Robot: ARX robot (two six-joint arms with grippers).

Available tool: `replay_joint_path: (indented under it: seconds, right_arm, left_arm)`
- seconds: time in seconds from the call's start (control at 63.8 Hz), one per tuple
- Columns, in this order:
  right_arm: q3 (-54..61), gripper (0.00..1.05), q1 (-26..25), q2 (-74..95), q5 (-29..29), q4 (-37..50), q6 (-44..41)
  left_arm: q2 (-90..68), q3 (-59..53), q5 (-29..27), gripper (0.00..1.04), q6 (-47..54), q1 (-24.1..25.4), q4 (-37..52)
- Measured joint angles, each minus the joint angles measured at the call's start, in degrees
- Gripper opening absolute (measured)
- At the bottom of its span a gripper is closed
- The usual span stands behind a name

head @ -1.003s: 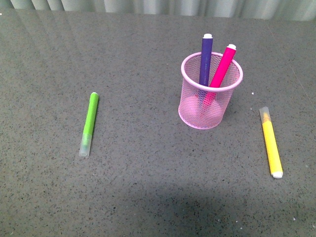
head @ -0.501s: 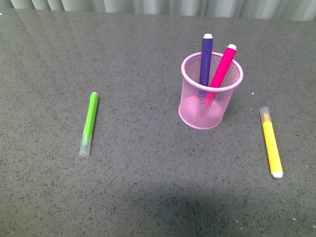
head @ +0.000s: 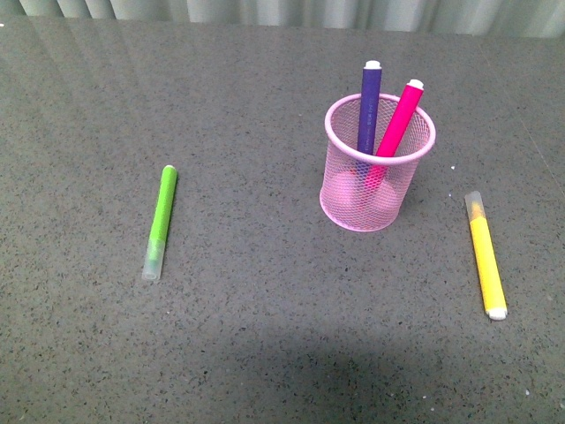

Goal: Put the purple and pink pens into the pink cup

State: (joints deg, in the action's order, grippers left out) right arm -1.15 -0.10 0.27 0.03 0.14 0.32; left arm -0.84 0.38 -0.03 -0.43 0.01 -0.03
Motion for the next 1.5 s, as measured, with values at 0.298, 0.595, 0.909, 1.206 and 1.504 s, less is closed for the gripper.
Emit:
replay_joint_path:
  seconds: [0.298, 0.595, 0.909, 1.206, 1.504]
  right_arm:
    - [0.00, 0.19, 0.00, 0.00, -0.02, 0.00, -0.07]
    - [0.00, 0.72, -0.02, 0.00, -0.02, 0.00, -0.07]
    - [0.00, 0.97, -0.02, 0.00, -0.02, 0.00, -0.07]
    - [0.00, 0.97, 0.00, 0.00, -0.02, 0.00, -0.07]
    - [-0.02, 0.97, 0.00, 0.00, -0.02, 0.00, -0.07]
  left_arm:
    - [0.00, 0.00, 0.00, 0.97, 0.00, 0.00, 0.00]
    - [0.00, 0.00, 0.00, 0.97, -0.02, 0.00, 0.00]
    - [0.00, 0.00, 0.00, 0.97, 0.00, 0.00, 0.00]
    - [0.00, 0.00, 0.00, 0.97, 0.00, 0.00, 0.00]
    - [0.00, 0.00, 0.00, 0.97, 0.00, 0.00, 0.00]
